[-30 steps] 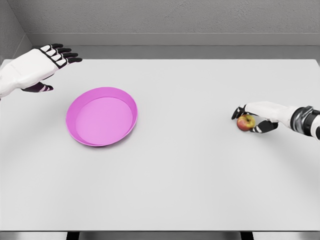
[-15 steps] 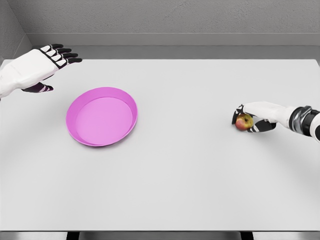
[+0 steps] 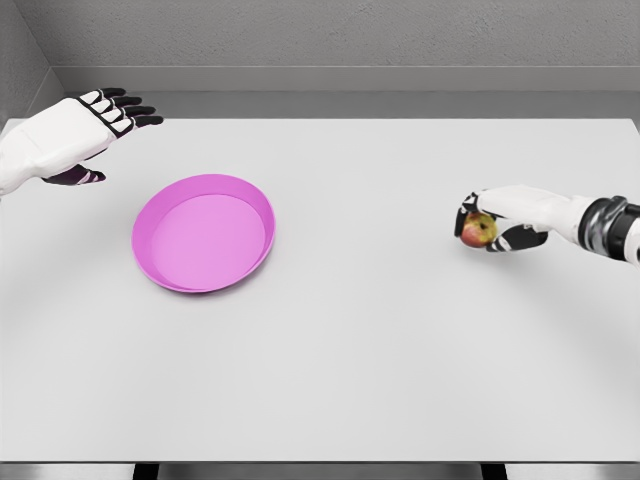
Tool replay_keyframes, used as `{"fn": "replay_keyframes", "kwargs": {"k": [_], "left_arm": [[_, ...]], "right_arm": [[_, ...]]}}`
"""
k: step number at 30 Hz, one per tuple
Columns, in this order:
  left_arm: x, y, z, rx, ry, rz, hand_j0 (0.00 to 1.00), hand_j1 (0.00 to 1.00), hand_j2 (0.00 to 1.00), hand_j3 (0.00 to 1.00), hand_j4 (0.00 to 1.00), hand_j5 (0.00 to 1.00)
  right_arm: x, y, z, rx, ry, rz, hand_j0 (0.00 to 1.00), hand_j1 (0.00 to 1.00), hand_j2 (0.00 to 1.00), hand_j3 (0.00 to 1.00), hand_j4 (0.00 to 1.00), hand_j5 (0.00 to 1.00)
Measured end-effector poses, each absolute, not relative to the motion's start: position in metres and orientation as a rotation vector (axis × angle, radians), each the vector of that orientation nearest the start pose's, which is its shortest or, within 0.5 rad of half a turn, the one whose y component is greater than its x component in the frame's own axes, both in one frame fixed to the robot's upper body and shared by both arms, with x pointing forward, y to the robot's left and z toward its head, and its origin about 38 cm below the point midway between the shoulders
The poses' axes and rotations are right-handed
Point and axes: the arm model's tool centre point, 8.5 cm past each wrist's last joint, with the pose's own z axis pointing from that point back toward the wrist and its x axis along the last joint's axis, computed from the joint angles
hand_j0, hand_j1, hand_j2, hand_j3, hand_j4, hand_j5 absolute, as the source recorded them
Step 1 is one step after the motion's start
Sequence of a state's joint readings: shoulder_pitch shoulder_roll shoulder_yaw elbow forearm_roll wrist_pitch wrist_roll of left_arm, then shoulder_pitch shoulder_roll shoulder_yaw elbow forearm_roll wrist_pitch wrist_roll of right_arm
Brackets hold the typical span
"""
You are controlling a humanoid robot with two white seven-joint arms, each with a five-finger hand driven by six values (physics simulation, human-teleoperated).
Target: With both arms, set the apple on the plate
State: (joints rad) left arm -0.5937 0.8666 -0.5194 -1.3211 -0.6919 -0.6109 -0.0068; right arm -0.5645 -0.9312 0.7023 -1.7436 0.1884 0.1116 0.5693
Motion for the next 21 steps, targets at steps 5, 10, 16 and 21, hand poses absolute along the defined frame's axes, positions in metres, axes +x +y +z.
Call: {"fn": "replay_keyframes", "kwargs": {"k": [5,10,16,21], "left_arm": [[0.449,0.365,0.234,-1.220,2.220,2.614,1.00,1.00,1.00,1.00,1.00,1.00],[0.448,0.365,0.234,-1.219,2.220,2.615,1.00,1.00,1.00,1.00,1.00,1.00],[0.448,0.365,0.234,-1.218,2.219,2.615,1.00,1.00,1.00,1.00,1.00,1.00],[0.448,0.367,0.235,-1.226,2.212,2.617,1.00,1.00,1.00,1.00,1.00,1.00]], "right_arm": [[0.411,-0.274,0.206,-0.311,-1.142,1.717,0.50,0.50,0.50,0.50,0.50,0.50],[0.410,-0.259,0.206,-0.274,-1.183,1.743,0.48,0.48,0.48,0.48,0.48,0.48],[0.409,-0.251,0.206,-0.250,-1.215,1.770,0.46,0.46,0.46,0.46,0.46,0.46],[0.411,-0.241,0.211,-0.237,-1.252,1.782,0.46,0.46,0.46,0.46,0.46,0.46]]}}
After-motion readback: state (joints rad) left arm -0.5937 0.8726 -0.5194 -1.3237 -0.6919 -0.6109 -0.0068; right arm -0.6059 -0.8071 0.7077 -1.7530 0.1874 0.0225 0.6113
